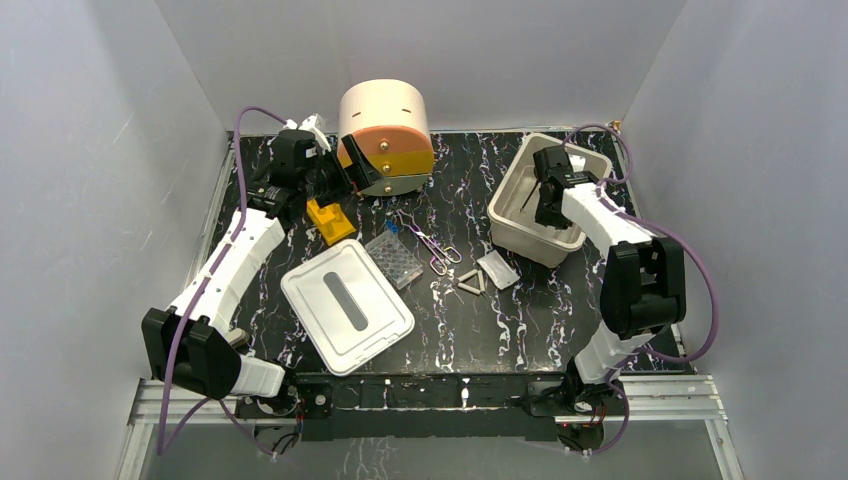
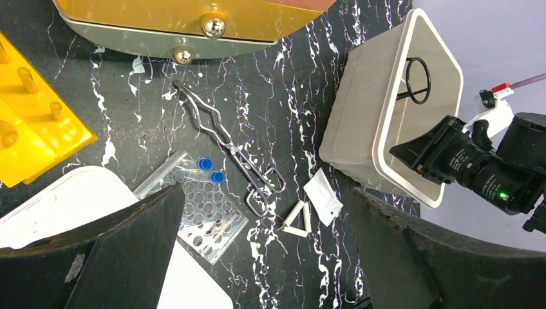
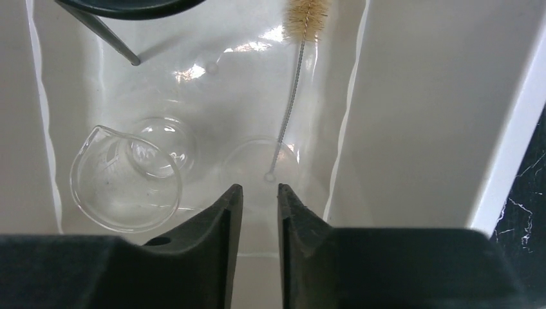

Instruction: Organize the chemistry lab equipment

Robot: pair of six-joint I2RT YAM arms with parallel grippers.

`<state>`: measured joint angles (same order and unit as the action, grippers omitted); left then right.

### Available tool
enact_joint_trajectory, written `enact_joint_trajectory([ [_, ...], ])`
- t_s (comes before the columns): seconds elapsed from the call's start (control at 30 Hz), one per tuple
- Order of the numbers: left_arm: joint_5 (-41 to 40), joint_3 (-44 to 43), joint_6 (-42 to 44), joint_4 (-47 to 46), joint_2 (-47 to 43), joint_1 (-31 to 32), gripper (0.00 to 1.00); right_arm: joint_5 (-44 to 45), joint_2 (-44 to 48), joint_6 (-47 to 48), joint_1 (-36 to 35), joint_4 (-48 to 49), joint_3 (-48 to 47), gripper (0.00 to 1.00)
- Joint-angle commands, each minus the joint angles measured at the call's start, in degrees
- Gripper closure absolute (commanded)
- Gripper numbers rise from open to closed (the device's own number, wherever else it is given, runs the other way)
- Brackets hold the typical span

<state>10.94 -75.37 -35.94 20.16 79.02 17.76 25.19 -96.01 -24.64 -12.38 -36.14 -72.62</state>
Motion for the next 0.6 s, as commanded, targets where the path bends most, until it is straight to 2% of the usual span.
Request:
enact_joint_trajectory([
  [0.0, -0.22, -1.14, 1.12, 0.31, -1.08, 0.15, 0.02, 0.68, 1.55, -1.62, 0.17, 0.35, -2.35, 0.6],
  [0.1, -0.45, -1.51, 1.45, 0.37, -1.02, 0.15, 0.02, 0.53, 2.48, -1.26, 0.17, -1.28, -5.36, 0.49],
  [0.23, -1.9, -2.04, 2.8, 1.28, -1.44, 0.14, 0.02, -2.66, 5.2, 1.02, 0.17, -1.43, -10.14, 0.39],
  [0.37, -3.68, -2.53, 4.06, 2.05, -1.92, 0.13, 0.02, -5.61, 7.55, 5.16, -1.21, 0.54, -13.94, 0.36],
  [0.57, -6.59, -2.77, 3.95, 3.34, -2.63, 0.16, 0.02, -8.47, 7.96, 11.06, -8.4, 5.81, -15.16, 0.34],
])
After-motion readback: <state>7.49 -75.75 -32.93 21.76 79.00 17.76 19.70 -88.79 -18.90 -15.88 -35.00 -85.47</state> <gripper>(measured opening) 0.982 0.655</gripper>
